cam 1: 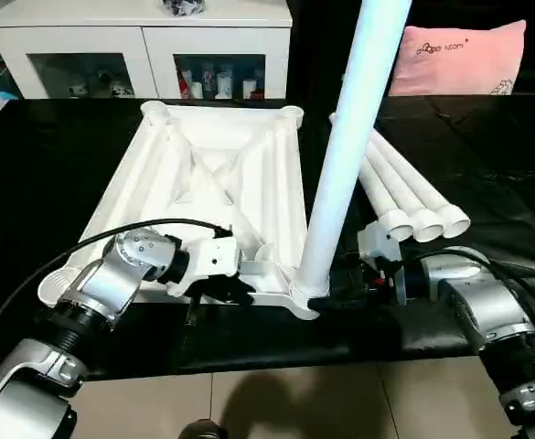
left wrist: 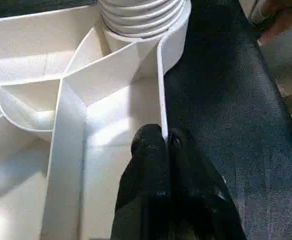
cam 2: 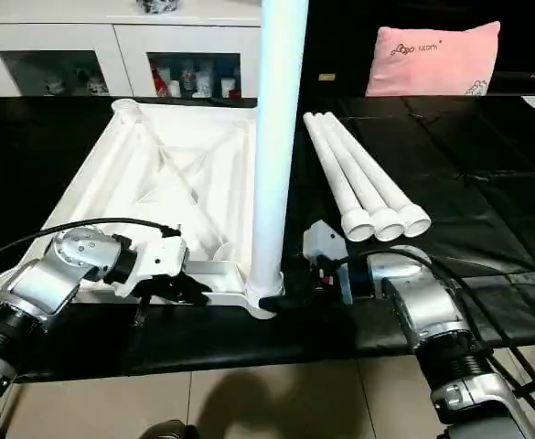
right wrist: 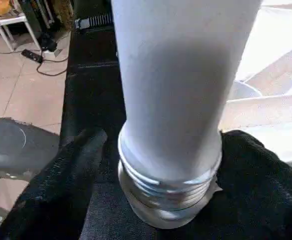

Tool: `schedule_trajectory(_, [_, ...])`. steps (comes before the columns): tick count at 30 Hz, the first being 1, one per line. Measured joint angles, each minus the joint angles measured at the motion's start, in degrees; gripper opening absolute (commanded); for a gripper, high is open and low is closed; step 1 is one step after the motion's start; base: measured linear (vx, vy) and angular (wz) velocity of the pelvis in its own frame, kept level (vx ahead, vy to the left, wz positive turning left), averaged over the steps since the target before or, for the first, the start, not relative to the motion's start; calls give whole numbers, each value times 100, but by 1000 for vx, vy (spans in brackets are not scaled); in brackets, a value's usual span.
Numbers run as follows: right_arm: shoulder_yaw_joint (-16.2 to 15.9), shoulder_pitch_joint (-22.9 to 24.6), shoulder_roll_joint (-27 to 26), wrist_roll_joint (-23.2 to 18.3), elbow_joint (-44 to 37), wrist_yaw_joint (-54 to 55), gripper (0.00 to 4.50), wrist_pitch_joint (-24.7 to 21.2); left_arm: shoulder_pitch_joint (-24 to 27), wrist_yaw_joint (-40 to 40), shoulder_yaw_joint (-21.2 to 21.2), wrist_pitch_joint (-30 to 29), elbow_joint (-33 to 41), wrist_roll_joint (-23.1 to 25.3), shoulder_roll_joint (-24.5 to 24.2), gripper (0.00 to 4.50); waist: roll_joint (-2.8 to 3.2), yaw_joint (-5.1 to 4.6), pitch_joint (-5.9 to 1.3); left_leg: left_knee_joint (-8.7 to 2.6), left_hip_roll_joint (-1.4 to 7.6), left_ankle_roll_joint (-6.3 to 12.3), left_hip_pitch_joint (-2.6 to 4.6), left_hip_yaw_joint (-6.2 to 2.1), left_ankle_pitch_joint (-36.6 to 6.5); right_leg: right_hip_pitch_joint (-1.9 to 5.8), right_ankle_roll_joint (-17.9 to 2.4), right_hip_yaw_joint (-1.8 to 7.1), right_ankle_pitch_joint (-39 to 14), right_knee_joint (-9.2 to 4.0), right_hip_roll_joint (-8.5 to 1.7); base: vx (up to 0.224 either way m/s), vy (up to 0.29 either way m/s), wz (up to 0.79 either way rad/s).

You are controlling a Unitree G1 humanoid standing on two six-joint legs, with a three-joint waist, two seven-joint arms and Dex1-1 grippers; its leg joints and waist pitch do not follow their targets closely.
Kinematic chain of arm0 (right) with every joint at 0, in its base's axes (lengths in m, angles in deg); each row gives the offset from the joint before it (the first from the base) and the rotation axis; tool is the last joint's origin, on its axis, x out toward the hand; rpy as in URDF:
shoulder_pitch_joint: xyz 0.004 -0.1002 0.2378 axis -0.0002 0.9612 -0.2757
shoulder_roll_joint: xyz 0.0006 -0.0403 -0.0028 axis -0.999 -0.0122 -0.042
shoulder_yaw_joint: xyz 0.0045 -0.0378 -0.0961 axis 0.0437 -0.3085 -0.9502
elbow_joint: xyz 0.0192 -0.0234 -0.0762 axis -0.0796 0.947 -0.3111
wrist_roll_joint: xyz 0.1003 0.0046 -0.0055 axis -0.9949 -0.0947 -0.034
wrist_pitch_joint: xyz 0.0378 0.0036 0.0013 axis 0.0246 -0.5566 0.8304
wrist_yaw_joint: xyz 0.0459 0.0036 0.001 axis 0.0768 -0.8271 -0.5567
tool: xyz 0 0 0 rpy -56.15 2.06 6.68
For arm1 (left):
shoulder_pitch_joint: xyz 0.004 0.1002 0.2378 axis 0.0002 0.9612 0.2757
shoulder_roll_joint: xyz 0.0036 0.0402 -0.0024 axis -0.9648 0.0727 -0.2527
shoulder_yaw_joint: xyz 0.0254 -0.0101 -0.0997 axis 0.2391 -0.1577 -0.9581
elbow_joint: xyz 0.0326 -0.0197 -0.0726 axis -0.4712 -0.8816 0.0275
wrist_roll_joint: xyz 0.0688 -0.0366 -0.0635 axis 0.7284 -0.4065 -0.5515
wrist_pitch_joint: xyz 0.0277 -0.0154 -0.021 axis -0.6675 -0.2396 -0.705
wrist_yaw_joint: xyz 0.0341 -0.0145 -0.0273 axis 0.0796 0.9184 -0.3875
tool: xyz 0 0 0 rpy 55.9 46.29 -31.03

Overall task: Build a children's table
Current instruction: Rotate leg to tighten

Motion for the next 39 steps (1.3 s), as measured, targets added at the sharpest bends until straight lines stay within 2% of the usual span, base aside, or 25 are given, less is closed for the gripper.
schedule_trajectory(3, [-11, 2, -7, 4, 1, 3, 444, 0, 0, 1, 0, 0, 0, 0, 0, 0, 0, 0, 0, 0, 0, 0, 0, 0, 0, 0, 0, 0, 0, 0, 0, 0, 0, 0])
schedule_trajectory(11, [-12, 6, -141, 116, 152, 196, 444, 206, 0, 6, 0, 0, 0, 1, -1, 0, 0, -1, 0, 1, 0, 0, 0, 0, 0, 0, 0, 0, 0, 1, 0, 0, 0, 0])
schedule_trajectory(20, [-5, 17, -243, 44, 151, 159, 444, 183, -1, 13, 0, 0, -1, 2, -5, 0, 0, -4, 0, 1, 0, 0, 0, 0, 0, 0, 0, -1, 0, 2, 0, 0, 0, 0])
schedule_trajectory(21, [-6, 17, -265, 22, 152, 159, 428, 182, -1, 14, 0, 1, -1, 2, -5, 0, 0, -3, 0, 1, 0, 0, 0, 0, 0, 0, 0, -1, 0, 2, 0, 0, 0, 0])
schedule_trajectory(24, [-5, 17, -313, -26, 152, 157, 418, 182, -1, 19, 0, 1, -1, 2, -7, 0, 0, -2, 0, 1, 0, 0, 0, -1, 0, 0, 0, -1, 0, 2, 0, 0, 0, 0])
schedule_trajectory(26, [-5, 19, -342, -34, 152, 157, 385, 182, -1, 24, 0, 1, -1, 2, -8, 0, 0, -3, 0, 1, 0, 0, 0, -1, 0, 0, 0, -1, 0, 2, 0, 0, 0, 0])
schedule_trajectory(29, [-3, 35, -347, -63, 152, 155, 372, 181, -1, 91, 0, 1, 1, 0, -20, 0, 1, 1, 0, 1, 0, 0, 0, -1, 0, 0, 0, -1, 0, 2, 0, 0, 0, 0])
schedule_trajectory(31, [4, 47, -351, -68, 151, 156, 346, 180, -1, 115, 0, 1, 2, 0, -22, 0, 1, 2, 0, 1, 0, 0, 0, -1, 0, 0, 0, -1, 0, 2, 0, 0, 0, 0])
schedule_trajectory(39, [72, 164, -369, -125, 125, 162, 289, 165, -2, 188, 36, 1, 37, 0, -35, 0, 3, 12, -1, 3, 0, -1, 1, -2, 0, 2, 0, -2, 0, 3, -1, 0, 0, 0])
